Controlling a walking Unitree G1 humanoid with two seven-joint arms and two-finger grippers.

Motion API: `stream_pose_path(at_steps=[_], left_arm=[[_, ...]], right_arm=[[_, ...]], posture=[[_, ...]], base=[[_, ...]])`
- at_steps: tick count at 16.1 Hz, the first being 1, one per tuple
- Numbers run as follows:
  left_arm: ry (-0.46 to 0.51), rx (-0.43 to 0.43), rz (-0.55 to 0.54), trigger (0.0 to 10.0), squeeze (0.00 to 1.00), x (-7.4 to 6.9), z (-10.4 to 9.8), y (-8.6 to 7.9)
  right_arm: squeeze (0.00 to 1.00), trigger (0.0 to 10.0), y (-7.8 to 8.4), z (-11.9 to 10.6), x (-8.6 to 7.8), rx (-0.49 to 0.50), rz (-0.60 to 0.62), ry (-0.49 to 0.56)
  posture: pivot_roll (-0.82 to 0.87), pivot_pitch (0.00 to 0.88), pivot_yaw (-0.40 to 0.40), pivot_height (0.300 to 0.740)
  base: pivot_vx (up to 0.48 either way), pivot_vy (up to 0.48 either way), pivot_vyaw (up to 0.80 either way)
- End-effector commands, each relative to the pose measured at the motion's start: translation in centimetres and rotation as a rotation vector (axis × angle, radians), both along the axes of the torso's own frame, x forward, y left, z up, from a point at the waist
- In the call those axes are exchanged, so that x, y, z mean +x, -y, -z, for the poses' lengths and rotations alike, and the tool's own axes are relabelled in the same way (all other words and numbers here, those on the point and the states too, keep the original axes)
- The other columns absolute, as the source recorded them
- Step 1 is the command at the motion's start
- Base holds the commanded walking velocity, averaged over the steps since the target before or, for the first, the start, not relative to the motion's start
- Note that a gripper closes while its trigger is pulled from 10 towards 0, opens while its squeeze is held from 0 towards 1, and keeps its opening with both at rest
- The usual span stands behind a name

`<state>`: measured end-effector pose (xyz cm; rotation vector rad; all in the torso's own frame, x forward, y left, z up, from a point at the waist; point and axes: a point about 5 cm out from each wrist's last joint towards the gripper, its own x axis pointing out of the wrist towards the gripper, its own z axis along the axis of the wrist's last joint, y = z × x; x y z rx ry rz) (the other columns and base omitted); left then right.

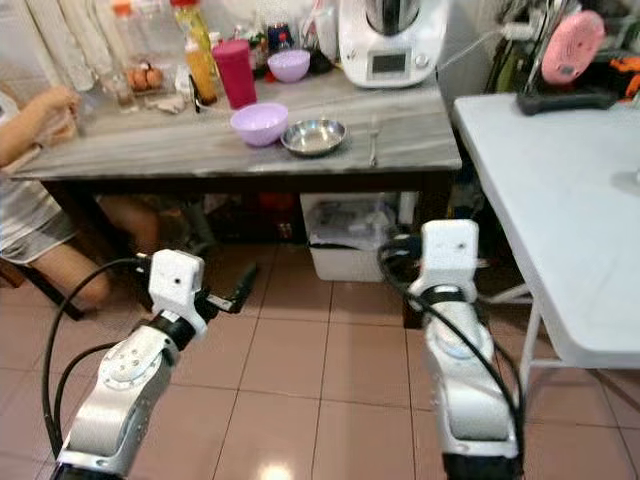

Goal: Setting the table

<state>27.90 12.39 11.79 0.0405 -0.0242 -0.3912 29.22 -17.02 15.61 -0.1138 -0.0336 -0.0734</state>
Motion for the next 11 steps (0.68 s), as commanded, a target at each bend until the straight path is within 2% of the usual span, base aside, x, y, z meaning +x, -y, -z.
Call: stream_pose_path(at_steps=[1, 4, 5, 11], left_arm=[[0.001, 0.008, -0.004, 10.0, 0.00, 0.07, -0.08, -0.52], [-0.006, 0.008, 0.001, 10.0, 0.00, 0.15, -0.01, -0.44], [-0.005, 0.008, 0.001, 10.0, 0.00, 0.25, -0.02, -0.39], [-0.003, 0.007, 0.006, 10.0, 0.00, 0.42, -0.10, -0.32]], right_arm=[[0.00, 10.0, -0.58, -0.32, 0.14, 0.035, -0.027, 0.028], [0.00, 10.0, -1.15, -0.60, 0.17, 0.047, -0.043, 0.037], [0.00, 10.0, -1.33, -0.60, 0.12, 0.019, -0.062, 0.044], [0.00, 10.0, -1.12, -0.26, -0.02, 0.023, -0.069, 0.017]], posture=[[-0.22, 0.051, 0.107, 0.740], [-0.22, 0.047, 0.108, 0.740], [-0.22, 0.045, 0.108, 0.740], [-0.22, 0.042, 0.108, 0.740]], base=[[0.000, -0.319, 0.00], [0.000, -0.406, 0.00], [0.000, -0.424, 0.00], [0.000, -0.426, 0.00]])
